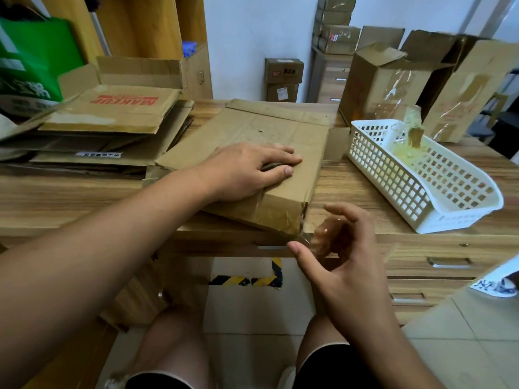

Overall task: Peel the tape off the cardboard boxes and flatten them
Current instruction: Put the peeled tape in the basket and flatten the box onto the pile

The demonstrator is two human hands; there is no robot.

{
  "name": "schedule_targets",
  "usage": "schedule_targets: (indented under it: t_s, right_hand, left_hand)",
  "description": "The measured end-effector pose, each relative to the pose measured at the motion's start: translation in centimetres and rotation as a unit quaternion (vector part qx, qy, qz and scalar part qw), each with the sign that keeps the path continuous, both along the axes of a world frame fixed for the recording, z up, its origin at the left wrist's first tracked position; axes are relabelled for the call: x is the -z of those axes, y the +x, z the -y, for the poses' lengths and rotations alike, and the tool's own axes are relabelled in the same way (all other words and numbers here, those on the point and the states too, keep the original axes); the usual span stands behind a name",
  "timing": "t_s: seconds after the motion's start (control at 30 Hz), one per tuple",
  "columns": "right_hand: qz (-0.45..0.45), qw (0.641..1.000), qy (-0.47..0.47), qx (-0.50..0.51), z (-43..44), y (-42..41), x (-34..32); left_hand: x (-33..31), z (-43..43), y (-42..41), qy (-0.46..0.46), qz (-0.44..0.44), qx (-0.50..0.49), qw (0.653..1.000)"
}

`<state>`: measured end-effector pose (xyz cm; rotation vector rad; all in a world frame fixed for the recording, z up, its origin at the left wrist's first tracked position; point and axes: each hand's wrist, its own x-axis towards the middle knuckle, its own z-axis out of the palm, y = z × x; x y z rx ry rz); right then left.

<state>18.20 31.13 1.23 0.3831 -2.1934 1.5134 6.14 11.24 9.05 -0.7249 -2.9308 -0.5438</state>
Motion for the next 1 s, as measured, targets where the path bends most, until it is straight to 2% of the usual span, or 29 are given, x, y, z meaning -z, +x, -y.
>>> schedule_targets:
  t_s: [0.1, 0.3, 0.6, 0.77, 1.0]
  right_hand:
    - [-0.043, 0.995, 0.09, 0.019, 0.0, -1.0, -0.2]
    - [-0.075, 0.985, 0.146, 0.044, -0.9, -2.5, -0.2]
    - [-0.033, 0.99, 0.108, 0.079, -2.2, -5.1, -0.2]
    - [-0.004, 0.99, 0.095, 0.109, -2.8, -6.7, -0.3]
    - [-0.037, 0.982, 0.098, 0.154, -2.8, -6.3, 0.3]
  left_hand:
    - [0.0, 0.0, 0.0, 0.002, -0.012, -0.015, 1.0]
    - [-0.4, -0.3, 0.9, 0.001, -0.03, -0.042, 0.999]
    - [-1.4, 0.6, 2.9, -0.116, 0.058, 0.025, 0.991]
    - [-1.4, 1.4, 2.3, -0.104, 0.082, 0.04, 0.99]
    - [-1.2, 0.3, 1.4, -0.083, 0.095, 0.035, 0.991]
